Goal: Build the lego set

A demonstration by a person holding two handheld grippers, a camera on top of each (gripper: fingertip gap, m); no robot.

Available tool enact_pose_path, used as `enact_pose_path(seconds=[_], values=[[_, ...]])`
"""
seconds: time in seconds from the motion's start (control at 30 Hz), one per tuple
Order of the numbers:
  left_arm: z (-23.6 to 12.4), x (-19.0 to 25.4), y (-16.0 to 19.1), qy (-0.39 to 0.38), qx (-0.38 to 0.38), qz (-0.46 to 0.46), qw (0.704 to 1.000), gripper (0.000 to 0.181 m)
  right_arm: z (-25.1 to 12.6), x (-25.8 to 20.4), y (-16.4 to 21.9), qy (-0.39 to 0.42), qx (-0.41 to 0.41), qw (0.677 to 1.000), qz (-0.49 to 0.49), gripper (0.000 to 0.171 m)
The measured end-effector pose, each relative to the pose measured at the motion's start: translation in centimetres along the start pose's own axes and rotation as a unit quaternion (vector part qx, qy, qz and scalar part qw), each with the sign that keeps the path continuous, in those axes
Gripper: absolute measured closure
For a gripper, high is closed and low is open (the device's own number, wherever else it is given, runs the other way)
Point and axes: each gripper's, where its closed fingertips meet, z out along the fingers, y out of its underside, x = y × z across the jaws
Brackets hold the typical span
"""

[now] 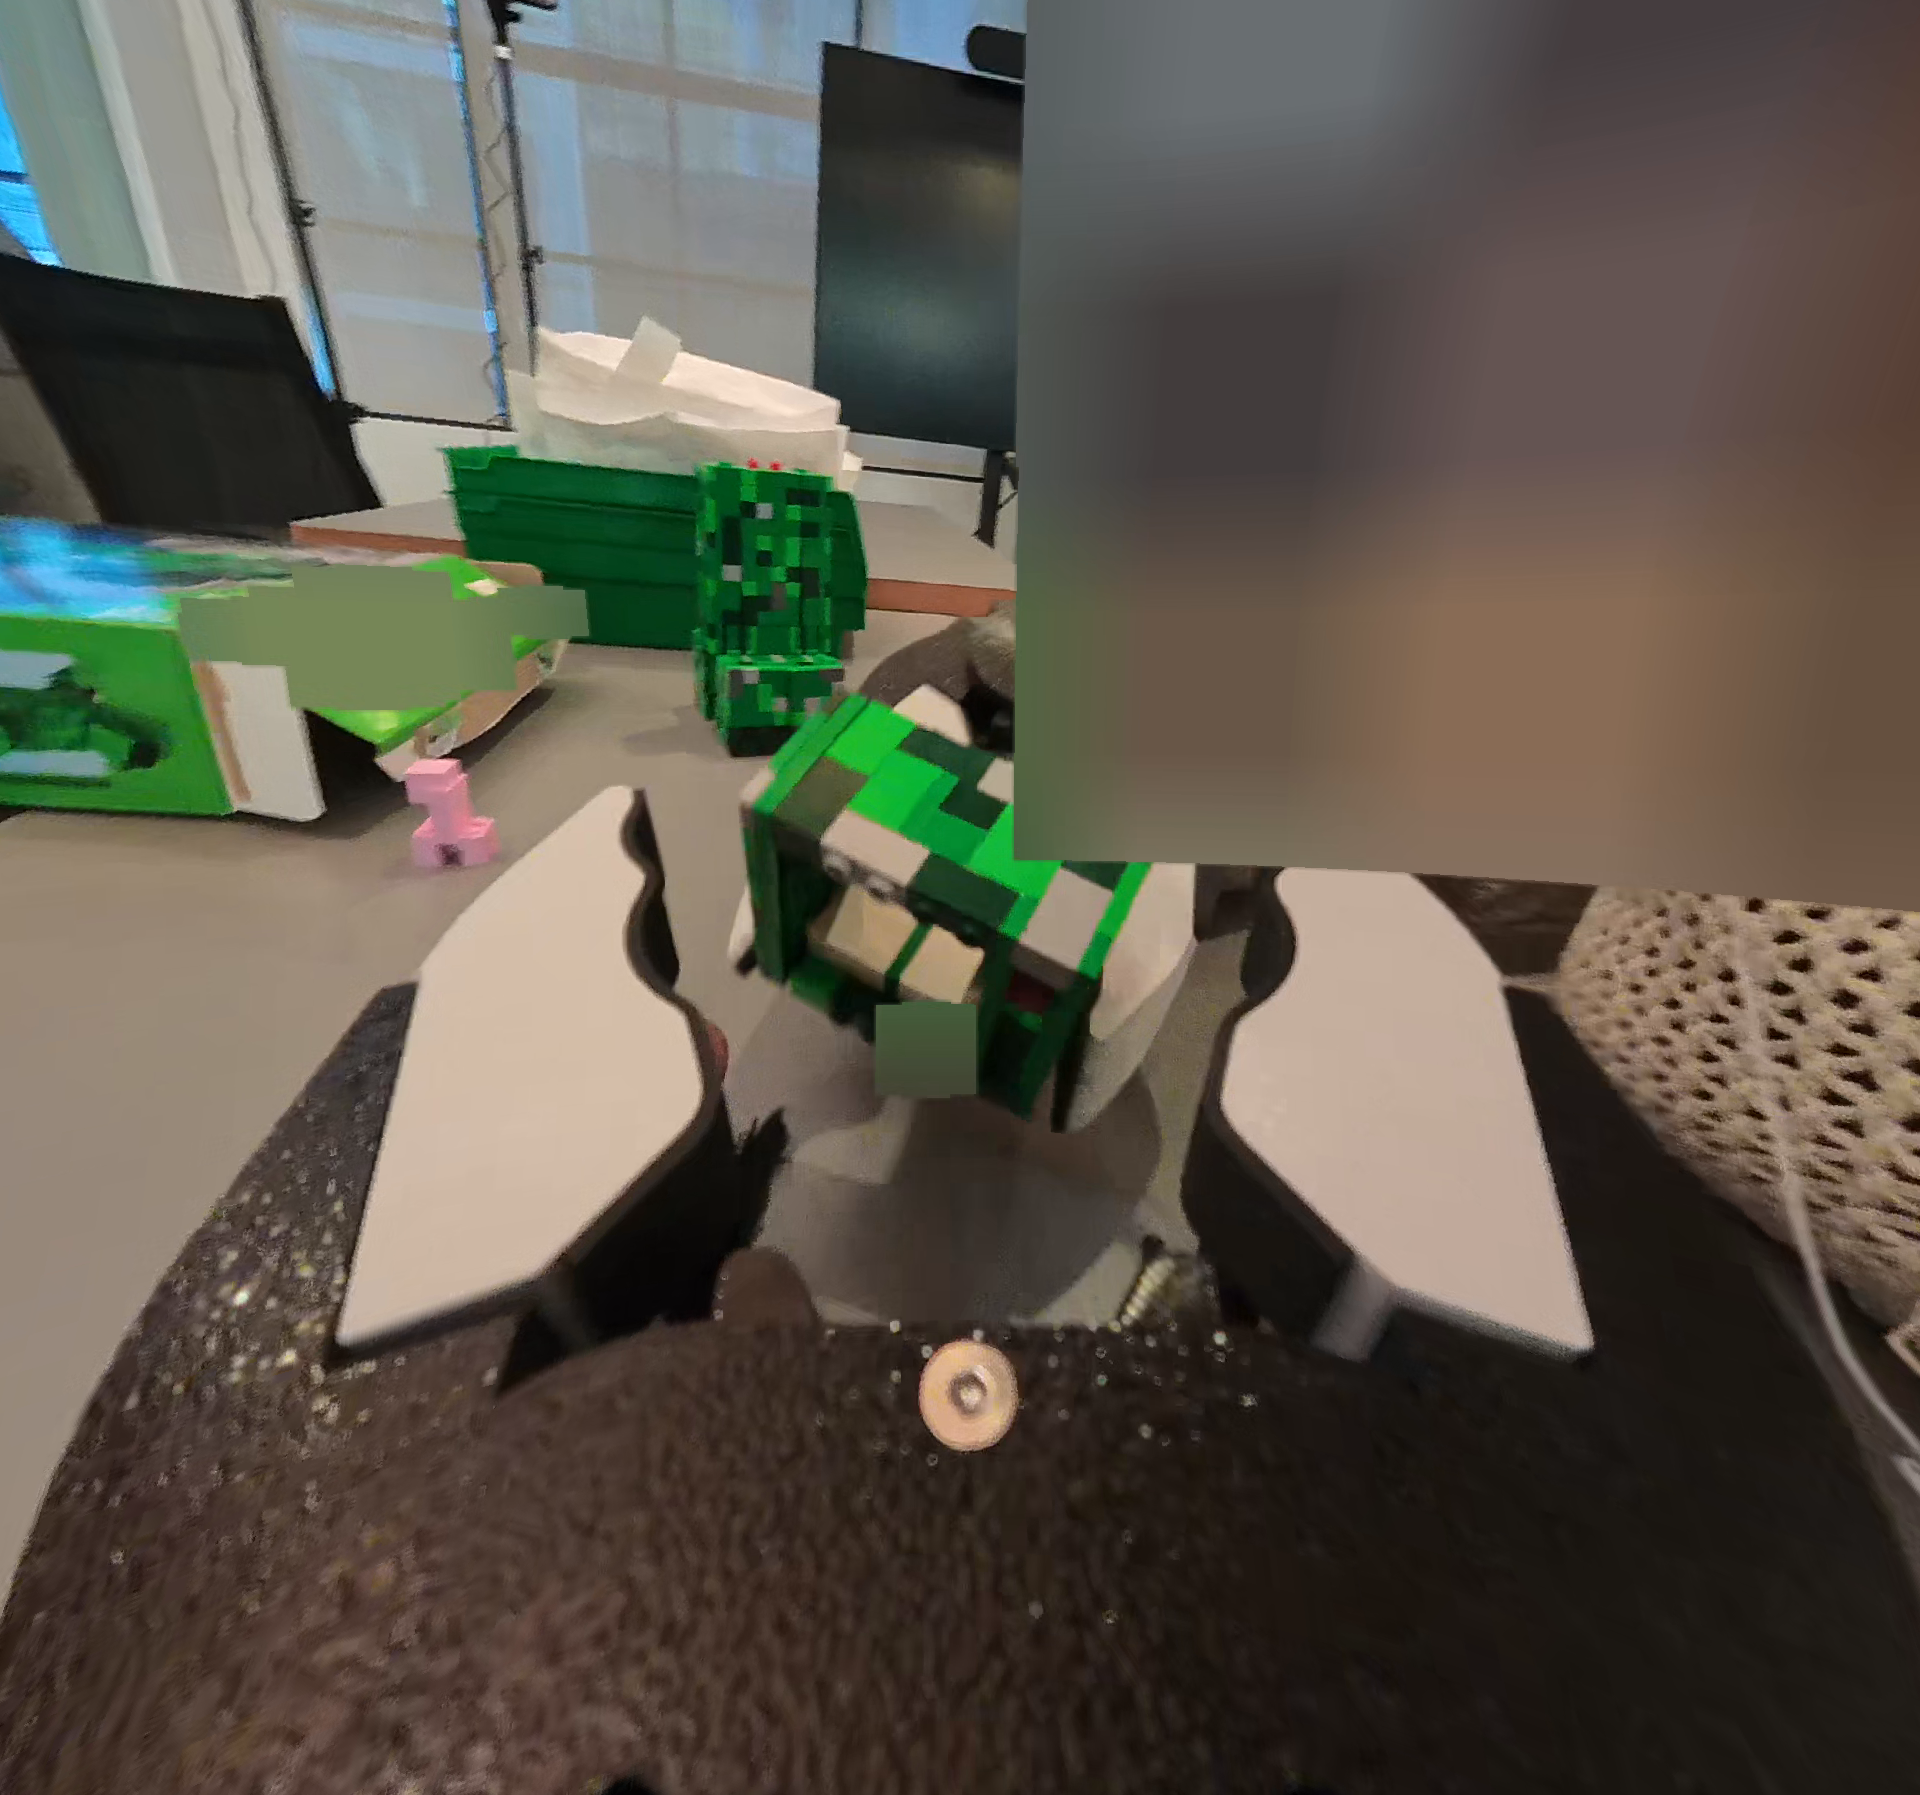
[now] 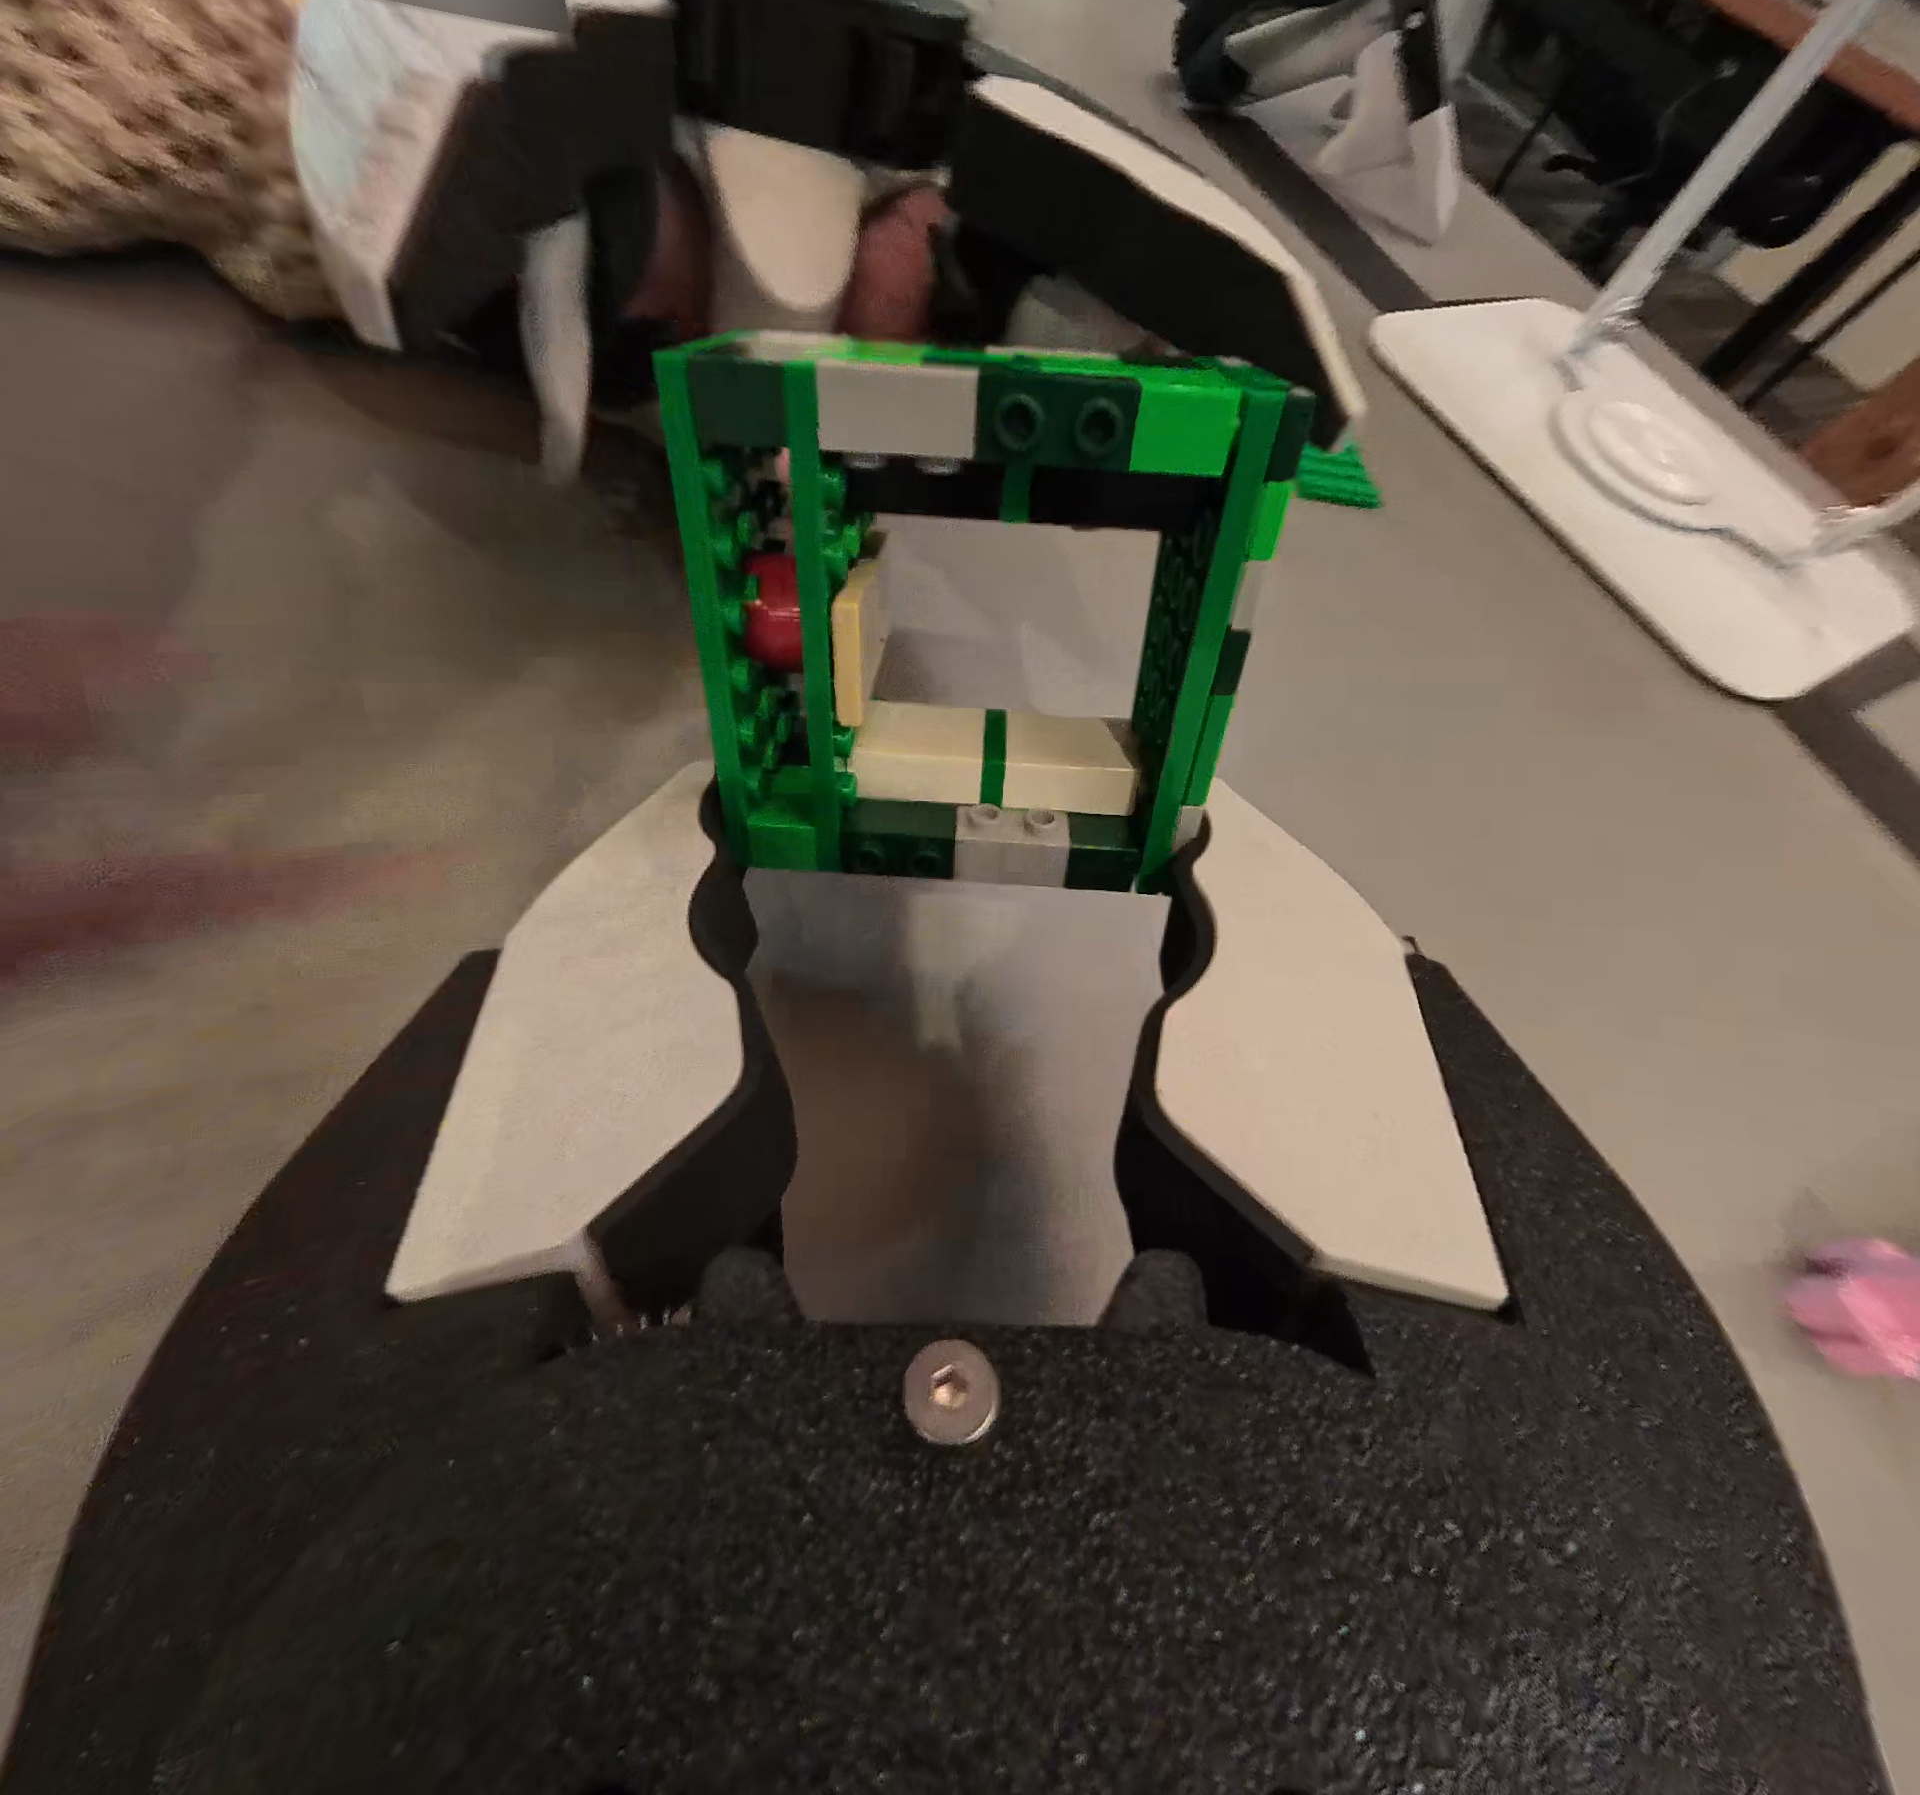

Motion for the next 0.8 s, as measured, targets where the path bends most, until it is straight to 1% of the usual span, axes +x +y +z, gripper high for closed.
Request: enact_pose_path(seconds=[0.07, 0.13, 0.17, 0.2, 0.27, 0.33, 0.37, 0.47, 0.53, 0.57, 0.63, 0.7, 0.77, 0.8], values=[[-0.3, -1.1, 0.1, -0.046, -0.009, 0.002, 0.999, 0.076, -0.5, 1.8, 0.0, 0.065, -0.008, 0.996, -0.053, 0.094], [-0.5, -2.3, 0.6, -0.097, -0.027, -0.008, 0.995, 0.082, -0.9, 3.4, 0.1, 0.139, -0.03, 0.981, -0.134, 0.094], [-0.6, -2.8, 1.0, -0.125, -0.041, -0.012, 0.991, 0.085, -1.1, 4.2, 0.3, 0.178, -0.047, 0.966, -0.183, 0.094], [-0.6, -3.1, 1.3, -0.147, -0.052, -0.012, 0.988, 0.087, -1.3, 4.9, 0.4, 0.214, -0.069, 0.946, -0.235, 0.093], [-0.9, -3.2, 1.7, -0.195, -0.07, 0.003, 0.978, 0.096, -1.5, 5.8, 0.6, 0.268, -0.105, 0.901, -0.324, 0.094], [-1.0, -3.0, 2.2, -0.232, -0.094, 0.037, 0.968, 0.107, -1.4, 6.1, 0.6, 0.296, -0.126, 0.869, -0.376, 0.093], [-1.2, -3.1, 2.5, -0.258, -0.109, 0.057, 0.958, 0.112, -1.3, 6.1, 0.5, 0.307, -0.13, 0.858, -0.392, 0.093], [-1.4, -3.0, 3.0, -0.301, -0.141, 0.098, 0.938, 0.123, -1.2, 5.9, -0.4, 0.323, -0.13, 0.837, -0.422, 0.093], [-1.7, -3.1, 2.8, -0.322, -0.135, 0.116, 0.93, 0.134, -1.2, 5.5, -0.9, 0.333, -0.133, 0.821, -0.443, 0.093], [-1.8, -3.1, 2.8, -0.326, -0.136, 0.12, 0.928, 0.141, -1.1, 5.3, -1.0, 0.337, -0.135, 0.816, -0.45, 0.093], [-2.0, -3.1, 3.0, -0.33, -0.148, 0.116, 0.925, 0.141, -0.9, 5.1, -1.0, 0.338, -0.137, 0.81, -0.458, 0.093], [-2.1, -2.9, 3.5, -0.319, -0.161, 0.103, 0.928, 0.142, -0.7, 4.4, -0.6, 0.314, -0.125, 0.827, -0.45, 0.092], [-2.3, -2.7, 4.2, -0.306, -0.187, 0.087, 0.929, 0.142, -0.7, 3.3, 0.6, 0.257, -0.128, 0.846, -0.448, 0.084], [-2.3, -2.6, 4.8, -0.294, -0.205, 0.081, 0.93, 0.142, -1.1, 2.9, 1.1, 0.238, -0.126, 0.852, -0.449, 0.087]])
